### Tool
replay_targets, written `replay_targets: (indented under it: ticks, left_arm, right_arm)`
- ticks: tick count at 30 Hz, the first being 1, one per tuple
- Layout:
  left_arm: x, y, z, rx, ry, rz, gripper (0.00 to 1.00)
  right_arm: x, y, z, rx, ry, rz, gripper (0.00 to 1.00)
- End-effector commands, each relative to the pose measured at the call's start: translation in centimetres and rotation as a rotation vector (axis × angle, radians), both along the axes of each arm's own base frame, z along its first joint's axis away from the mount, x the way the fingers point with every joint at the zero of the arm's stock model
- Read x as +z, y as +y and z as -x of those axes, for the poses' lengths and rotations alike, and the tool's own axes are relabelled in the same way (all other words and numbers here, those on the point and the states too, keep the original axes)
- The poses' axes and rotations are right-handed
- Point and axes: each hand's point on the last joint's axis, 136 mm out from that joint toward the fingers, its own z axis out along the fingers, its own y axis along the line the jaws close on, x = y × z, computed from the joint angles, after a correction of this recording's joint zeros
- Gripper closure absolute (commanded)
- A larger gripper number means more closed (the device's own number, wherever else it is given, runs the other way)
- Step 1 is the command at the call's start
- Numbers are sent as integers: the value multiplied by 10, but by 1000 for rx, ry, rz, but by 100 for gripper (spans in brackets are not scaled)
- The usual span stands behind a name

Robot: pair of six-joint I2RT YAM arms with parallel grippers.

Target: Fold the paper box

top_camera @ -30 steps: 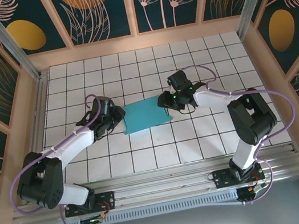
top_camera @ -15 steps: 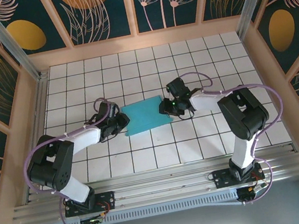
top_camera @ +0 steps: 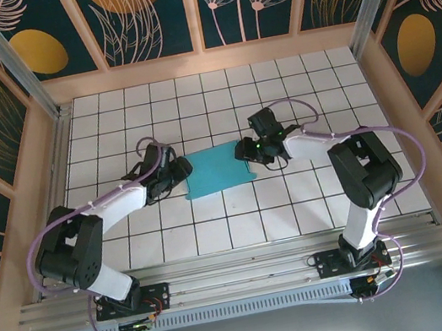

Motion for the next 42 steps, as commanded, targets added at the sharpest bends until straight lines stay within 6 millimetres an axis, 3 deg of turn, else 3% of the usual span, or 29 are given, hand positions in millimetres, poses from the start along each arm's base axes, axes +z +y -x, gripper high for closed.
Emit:
replay_targets:
  ticks: [1, 9, 16, 19, 28, 34, 38, 42]
  left_arm:
    - [21, 12, -12, 21, -61, -98, 42]
    - [5, 13, -10, 21, -15, -89, 43]
    - [2, -7, -2, -63, -76, 110, 40]
    - [-5, -5, -1, -54, -70, 153, 38]
    - [-13, 14, -3, 3, -75, 208, 32]
    - [-15, -8, 1, -106, -53, 309, 23]
    - [-28, -8, 7, -105, -23, 320, 21]
    - [-25, -21, 7, -131, -30, 415, 20]
  right_arm:
    - [17, -1, -17, 5, -59, -14, 52]
    - [2, 13, -15, 53, -13, -62, 59]
    - [-19, 18, -5, 97, 42, -79, 66]
    - [-23, 21, -1, 114, 57, -93, 68]
    - [-45, 12, 9, 128, 100, -99, 76]
    - [-62, -4, 8, 132, 128, -114, 77]
    - [-73, -16, 7, 124, 144, -116, 76]
    - [-81, -21, 9, 124, 171, -179, 76]
